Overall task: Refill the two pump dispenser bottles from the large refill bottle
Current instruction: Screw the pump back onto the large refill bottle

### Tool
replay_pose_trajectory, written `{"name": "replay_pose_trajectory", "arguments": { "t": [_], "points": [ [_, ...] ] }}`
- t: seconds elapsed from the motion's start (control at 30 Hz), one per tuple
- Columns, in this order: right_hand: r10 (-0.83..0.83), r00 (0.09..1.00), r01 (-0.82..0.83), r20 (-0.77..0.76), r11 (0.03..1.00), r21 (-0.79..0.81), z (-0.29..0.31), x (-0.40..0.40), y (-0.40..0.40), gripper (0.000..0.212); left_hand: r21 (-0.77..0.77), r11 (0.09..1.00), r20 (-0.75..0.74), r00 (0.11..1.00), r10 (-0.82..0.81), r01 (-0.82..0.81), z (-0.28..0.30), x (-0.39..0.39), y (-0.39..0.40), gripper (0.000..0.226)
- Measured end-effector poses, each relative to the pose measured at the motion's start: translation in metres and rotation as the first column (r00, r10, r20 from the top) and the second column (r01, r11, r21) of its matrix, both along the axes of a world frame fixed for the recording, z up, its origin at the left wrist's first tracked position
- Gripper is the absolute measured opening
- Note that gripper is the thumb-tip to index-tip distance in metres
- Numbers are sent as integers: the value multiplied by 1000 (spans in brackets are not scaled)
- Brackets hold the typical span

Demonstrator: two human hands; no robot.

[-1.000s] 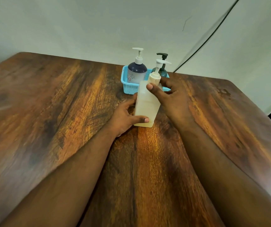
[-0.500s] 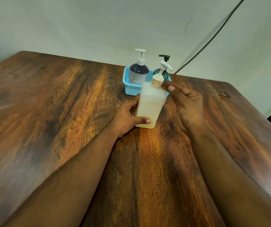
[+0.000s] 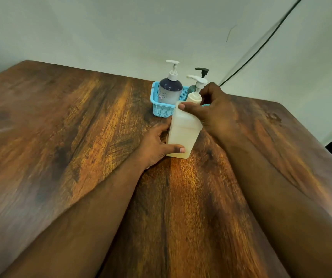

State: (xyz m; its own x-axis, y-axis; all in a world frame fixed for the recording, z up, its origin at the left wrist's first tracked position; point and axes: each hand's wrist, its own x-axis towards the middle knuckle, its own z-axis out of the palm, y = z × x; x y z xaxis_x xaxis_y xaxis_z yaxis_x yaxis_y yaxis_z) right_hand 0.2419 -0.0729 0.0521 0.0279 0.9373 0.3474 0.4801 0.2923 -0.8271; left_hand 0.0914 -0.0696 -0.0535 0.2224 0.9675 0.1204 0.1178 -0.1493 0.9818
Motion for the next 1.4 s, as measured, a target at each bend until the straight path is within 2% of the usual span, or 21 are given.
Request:
{"name": "replay_pose_trajectory", "arguments": {
  "t": [0.07, 0.1, 0.17, 0.23, 0.3, 0.37, 0.47, 0.57, 0.6, 0.63, 0.7, 0.77, 0.83, 0.93, 1.0, 1.07, 1.13, 1.2, 1.3, 1.4],
  "points": [
    [-88, 996, 87, 26, 996, 38, -4, -6, 1, 41, -8, 1000, 11, 1000, -7, 7, 1, 0, -1, 84],
    [-43, 999, 43, -14, 999, -13, -4, -4, 4, 42, -12, 1000, 21, 1000, -13, 13, 1, -1, -1, 84],
    [187, 959, -219, -214, 965, -141, -1, 8, 10, 51, -21, 999, 32, 999, -27, 27, 2, -1, 0, 83],
    [374, 807, -483, -458, 864, -144, 0, 21, 13, 60, -45, 998, 39, 999, -30, 32, 3, -1, 1, 83],
    [414, 733, -552, -540, 825, -117, 2, 29, 13, 57, -57, 998, 43, 999, -31, 34, 3, -2, 2, 84],
    [361, 783, -486, -507, 864, -134, 2, 31, 14, 54, -51, 998, 45, 998, -33, 35, 2, -2, 2, 86],
    [182, 949, -221, -257, 966, -131, -3, 15, 11, 39, -38, 999, 25, 1000, -18, 19, 0, -1, 2, 86],
    [57, 996, -59, -61, 998, -19, -6, -3, 4, 34, -70, 997, 70, 997, -39, 44, 1, -4, 2, 84],
    [51, 999, -51, -3, 999, -20, -3, -1, 4, 35, -95, 993, 90, 994, -56, 64, 2, -5, 2, 84],
    [117, 993, -118, -11, 990, -74, 0, 6, 6, 36, -112, 990, 105, 992, -72, 84, 2, -6, 3, 84],
    [332, 918, -379, -214, 895, -236, 7, 24, 8, 40, -130, 985, 122, 988, -95, 111, 4, -7, 3, 83],
    [395, 847, -501, -357, 817, -286, 11, 35, 11, 37, -134, 983, 127, 986, -106, 123, 6, -6, 3, 82],
    [368, 878, -448, -306, 857, -255, 11, 35, 13, 32, -143, 982, 125, 987, -101, 119, 7, -6, 3, 81],
    [238, 970, -242, -57, 965, -99, 7, 23, 11, 34, -167, 980, 142, 986, -87, 110, 5, -8, 5, 75],
    [171, 985, -171, 1, 985, -36, 4, 21, 13, 32, -179, 975, 162, 982, -101, 130, 4, -9, 6, 71],
    [251, 967, -254, -40, 962, -103, 8, 25, 15, 32, -186, 968, 174, 975, -134, 167, 5, -10, 7, 64],
    [393, 909, -415, -139, 886, -205, 12, 31, 18, 40, -191, 961, 163, 972, -170, 200, 7, -11, 7, 61],
    [467, 853, -517, -234, 818, -252, 12, 31, 20, 40, -183, 960, 124, 974, -191, 211, 8, -12, 8, 59],
    [425, 883, -459, -198, 871, -174, 3, 27, 19, 33, -166, 968, 79, 981, -177, 188, 9, -13, 8, 63],
    [346, 917, -368, -199, 926, -86, -7, 28, 12, 30, -114, 979, 47, 985, -166, 170, 9, -8, 6, 79]
  ]
}}
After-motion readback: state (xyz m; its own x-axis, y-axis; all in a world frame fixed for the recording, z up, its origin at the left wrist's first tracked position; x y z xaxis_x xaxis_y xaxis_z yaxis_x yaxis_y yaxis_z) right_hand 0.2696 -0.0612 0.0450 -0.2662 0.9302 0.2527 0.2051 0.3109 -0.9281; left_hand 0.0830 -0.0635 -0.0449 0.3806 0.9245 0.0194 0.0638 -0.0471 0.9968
